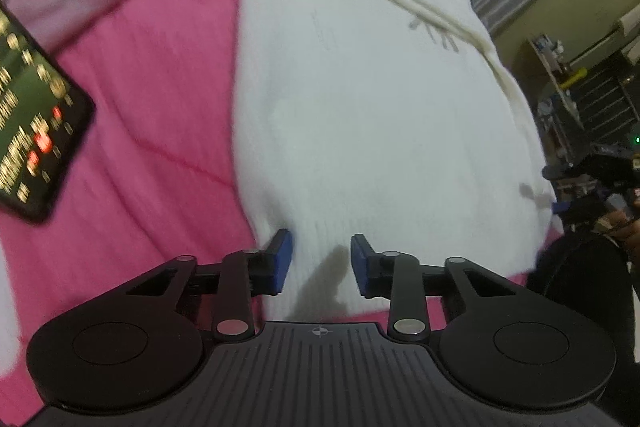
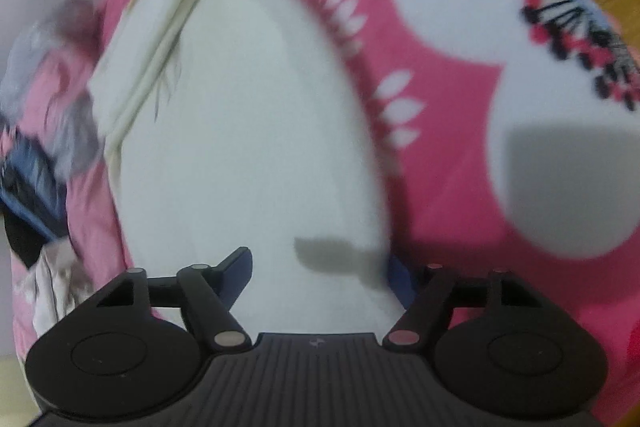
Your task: Fold clothes
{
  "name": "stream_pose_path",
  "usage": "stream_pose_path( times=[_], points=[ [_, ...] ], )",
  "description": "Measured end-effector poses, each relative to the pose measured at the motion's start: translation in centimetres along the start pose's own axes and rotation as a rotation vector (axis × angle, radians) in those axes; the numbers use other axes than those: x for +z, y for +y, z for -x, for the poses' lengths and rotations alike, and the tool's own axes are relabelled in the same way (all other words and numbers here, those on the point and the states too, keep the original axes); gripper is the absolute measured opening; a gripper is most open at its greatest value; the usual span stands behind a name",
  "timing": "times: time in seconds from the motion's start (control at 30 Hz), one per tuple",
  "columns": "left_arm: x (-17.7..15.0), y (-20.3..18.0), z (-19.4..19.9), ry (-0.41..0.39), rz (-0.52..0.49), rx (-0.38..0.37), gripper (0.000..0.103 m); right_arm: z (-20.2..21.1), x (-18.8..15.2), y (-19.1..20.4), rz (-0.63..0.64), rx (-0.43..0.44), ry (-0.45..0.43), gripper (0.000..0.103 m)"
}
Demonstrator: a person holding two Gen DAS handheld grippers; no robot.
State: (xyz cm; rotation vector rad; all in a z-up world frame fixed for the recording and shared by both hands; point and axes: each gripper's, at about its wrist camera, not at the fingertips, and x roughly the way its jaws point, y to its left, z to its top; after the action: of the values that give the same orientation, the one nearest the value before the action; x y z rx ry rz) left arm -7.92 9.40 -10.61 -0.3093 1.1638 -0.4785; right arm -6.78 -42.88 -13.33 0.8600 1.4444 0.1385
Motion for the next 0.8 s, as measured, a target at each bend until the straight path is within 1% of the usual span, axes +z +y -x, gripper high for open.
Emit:
stream_pose_path(
  times=[0.03,0.07,0.1,0.13,0.17,0.2,0.27,0.33,0.4,0.47,0.53,0.57,0.6,0.8],
  points=[
    [-0.1,-0.3,-0.2,0.005,-0.010,0.011,0.022,-0.1,-0.1,0.3,0.014,0.002,0.017,0.066],
    [-0.2,-0.5,-0.2,0.003,-0.016,0.022,0.016,-0.1,-0.3,0.6,0.023,0.009,0.031,0.061],
    [-0.3,-0.7,-0.3,-0.003,-0.020,0.032,0.009,-0.1,-0.5,0.9,0.031,0.012,0.041,0.053],
    [-0.4,-0.9,-0.3,-0.008,-0.025,0.043,0.005,-0.2,-0.7,1.3,0.045,0.006,0.046,0.049],
    [-0.5,-1.0,-0.2,-0.015,-0.025,0.045,0.002,-0.1,-0.9,1.6,0.062,-0.008,0.043,0.040],
    [-0.5,-1.0,-0.1,-0.023,-0.021,0.042,0.001,-0.1,-1.2,1.9,0.082,-0.025,0.036,0.027],
    [-0.5,-0.9,0.2,-0.035,-0.015,0.032,0.001,0.2,-1.7,2.3,0.109,-0.052,0.019,0.013],
    [-0.4,-0.7,0.3,-0.034,-0.016,0.021,0.001,0.6,-1.8,2.2,0.105,-0.058,0.003,0.012],
    [-0.4,-0.7,0.1,-0.015,-0.034,0.029,0.002,1.0,-1.9,2.2,0.104,-0.076,-0.004,0.012],
    [-0.4,-0.5,-0.1,0.002,-0.039,0.047,0.003,1.2,-1.9,1.9,0.092,-0.087,0.027,0.014],
    [-0.5,-0.3,-0.5,0.024,-0.033,0.047,0.007,1.1,-1.8,1.8,0.082,-0.105,0.068,0.021],
    [-0.5,-0.3,-0.6,0.025,-0.029,0.042,0.011,0.9,-1.8,1.8,0.087,-0.116,0.087,0.026],
    [-0.5,-0.4,-0.7,0.024,-0.029,0.038,0.015,0.6,-1.9,2.0,0.099,-0.127,0.100,0.028],
    [-0.8,-1.0,-1.1,0.025,-0.066,0.058,0.017,-1.6,-2.7,3.1,0.149,-0.150,0.129,0.029]
  ],
)
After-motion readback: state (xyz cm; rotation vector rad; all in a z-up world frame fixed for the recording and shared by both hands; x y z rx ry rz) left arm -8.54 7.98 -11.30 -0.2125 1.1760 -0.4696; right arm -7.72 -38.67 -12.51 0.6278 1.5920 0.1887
